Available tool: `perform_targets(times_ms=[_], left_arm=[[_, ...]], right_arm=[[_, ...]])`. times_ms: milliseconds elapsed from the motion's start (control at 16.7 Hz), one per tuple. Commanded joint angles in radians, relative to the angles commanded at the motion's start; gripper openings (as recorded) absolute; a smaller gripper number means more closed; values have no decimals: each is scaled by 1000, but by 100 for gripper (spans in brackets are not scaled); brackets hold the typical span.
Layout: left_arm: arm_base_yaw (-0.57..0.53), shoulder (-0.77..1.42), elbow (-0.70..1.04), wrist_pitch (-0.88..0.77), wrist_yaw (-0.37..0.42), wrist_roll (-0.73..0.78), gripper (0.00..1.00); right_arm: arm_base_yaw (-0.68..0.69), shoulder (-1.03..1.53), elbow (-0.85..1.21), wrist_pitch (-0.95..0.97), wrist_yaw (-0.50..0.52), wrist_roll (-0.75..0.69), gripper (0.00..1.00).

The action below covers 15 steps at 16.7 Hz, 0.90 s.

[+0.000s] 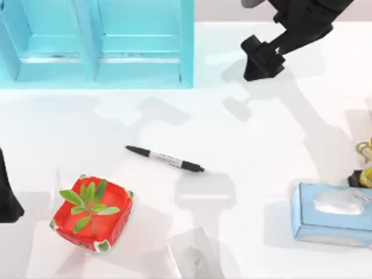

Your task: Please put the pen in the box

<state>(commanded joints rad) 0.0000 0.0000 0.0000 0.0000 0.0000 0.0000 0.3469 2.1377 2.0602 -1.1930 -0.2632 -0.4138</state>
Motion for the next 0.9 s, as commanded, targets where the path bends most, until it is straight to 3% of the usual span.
perform_targets(times_ms=[480,900], left_arm=[[0,0,0,0,0,0,100],[0,0,0,0,0,0,100]], right_arm=[[199,347,265,-121,-86,-105,100],[230,391,296,-133,-99,-120,100]])
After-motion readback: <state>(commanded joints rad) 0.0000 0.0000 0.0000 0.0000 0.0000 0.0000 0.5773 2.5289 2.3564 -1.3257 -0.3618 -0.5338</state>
